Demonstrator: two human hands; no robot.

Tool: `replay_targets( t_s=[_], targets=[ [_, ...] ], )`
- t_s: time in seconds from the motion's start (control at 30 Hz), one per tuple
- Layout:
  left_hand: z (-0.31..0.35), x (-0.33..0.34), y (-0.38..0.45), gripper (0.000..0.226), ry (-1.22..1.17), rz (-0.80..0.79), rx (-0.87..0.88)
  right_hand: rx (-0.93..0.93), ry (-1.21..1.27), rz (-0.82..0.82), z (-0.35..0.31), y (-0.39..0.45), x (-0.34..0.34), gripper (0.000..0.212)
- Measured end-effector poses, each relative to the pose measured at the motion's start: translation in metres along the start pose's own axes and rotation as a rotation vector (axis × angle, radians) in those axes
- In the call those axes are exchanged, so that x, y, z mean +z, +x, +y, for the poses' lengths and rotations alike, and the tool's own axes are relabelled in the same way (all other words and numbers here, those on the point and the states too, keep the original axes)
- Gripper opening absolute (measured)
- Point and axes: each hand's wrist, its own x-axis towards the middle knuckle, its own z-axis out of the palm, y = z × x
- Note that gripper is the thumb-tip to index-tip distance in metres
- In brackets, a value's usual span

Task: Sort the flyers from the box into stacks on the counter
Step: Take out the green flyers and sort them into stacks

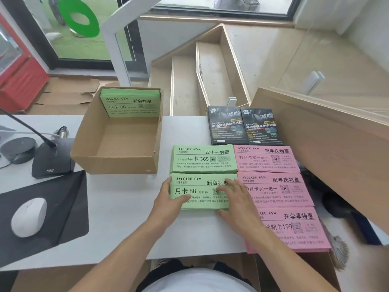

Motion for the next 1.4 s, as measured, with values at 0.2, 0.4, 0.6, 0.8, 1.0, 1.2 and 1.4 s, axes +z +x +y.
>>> replay_targets(
  t_s=[0.2, 0.4, 0.6, 0.8, 1.0, 1.2, 1.4],
  targets=[
    [0.004, 0.002, 0.002, 0.097, 0.045, -0.095, -0.035, -0.015, -0.051, 0.0, 0.004, 0.005, -0.002, 0.066],
    [0.004, 0.002, 0.003, 0.101, 0.087, -0.116, -0.02, -0.034, -0.129, 0.002, 0.0, 0.011, -0.006, 0.065],
    [0.003, 0.0, 0.002, 0.093, 0.075, -0.09, 0.015, -0.028, -0.133, -0.024, -0.003, 0.011, -0.007, 0.074],
    [0.005, -0.003, -0.004, 0.084, 0.029, -0.071, 0.024, -0.076, -0.139, 0.012, -0.018, 0.016, -0.008, 0.067],
    [0.018, -0.024, -0.018, 0.05, -0.09, 0.103, 0.211, -0.156, -0.004, 0.17, -0.037, 0.029, -0.003, 0.041],
    [0.061, -0.076, -0.015, 0.026, -0.142, 0.303, 0.497, -0.24, 0.12, 0.156, -0.099, 0.078, -0.019, 0.037],
    [0.085, -0.143, 0.046, 0.03, 0.008, 0.424, 0.555, -0.358, 0.166, 0.114, -0.182, 0.142, -0.03, 0.043]
  ],
)
